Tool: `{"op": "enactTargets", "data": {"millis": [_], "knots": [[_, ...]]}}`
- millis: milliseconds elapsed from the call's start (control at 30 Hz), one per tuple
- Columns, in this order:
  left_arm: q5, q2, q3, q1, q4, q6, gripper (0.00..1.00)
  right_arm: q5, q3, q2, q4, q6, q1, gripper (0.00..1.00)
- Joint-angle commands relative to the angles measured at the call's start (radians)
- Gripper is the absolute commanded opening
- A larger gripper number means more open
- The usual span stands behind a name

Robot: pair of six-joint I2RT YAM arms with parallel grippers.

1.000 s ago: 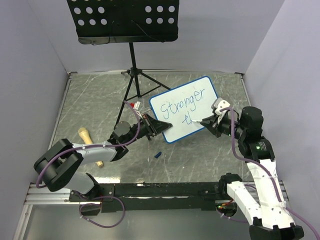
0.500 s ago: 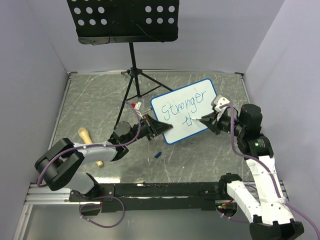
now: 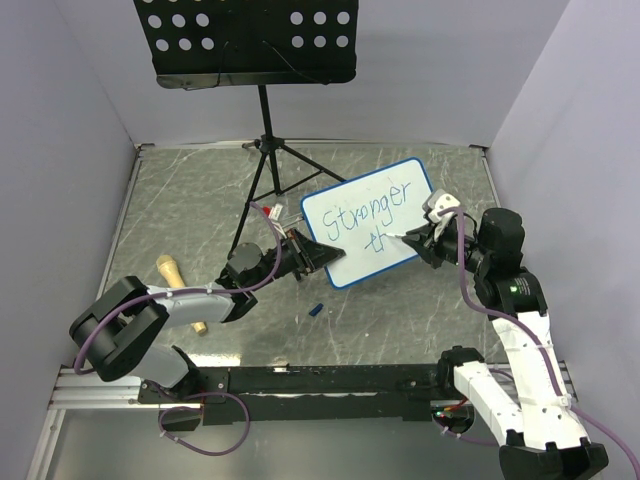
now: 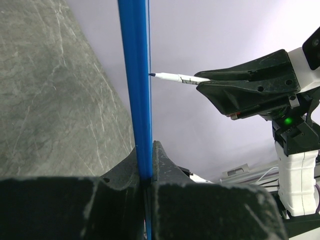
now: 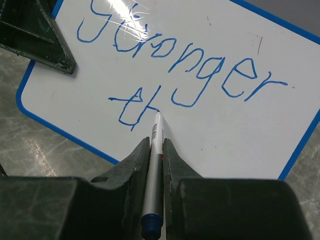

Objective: Write a sentence on the whiteboard

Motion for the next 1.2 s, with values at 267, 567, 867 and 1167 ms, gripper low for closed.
{"op": "enactTargets", "data": {"millis": [267,567,867,1167], "knots": [[-0.021,-0.058,0.020,0.009,0.195,0.011,0.01,-0.027,0.011,-0.031,-0.098,-0.041,-0.007,0.00],[-0.015,-0.072,0.011,0.022,0.186,0.017,0.01,0.033,0.013,-0.027,-0.084,-0.044,-0.007,0.00],[0.029,-0.075,0.003,0.022,0.152,0.034,0.01,-0.111,0.103,-0.025,-0.040,0.018,-0.025,0.00],[0.054,-0.069,-0.012,0.022,0.183,0.025,0.01,-0.113,0.067,-0.026,-0.025,0.019,-0.037,0.00]]}}
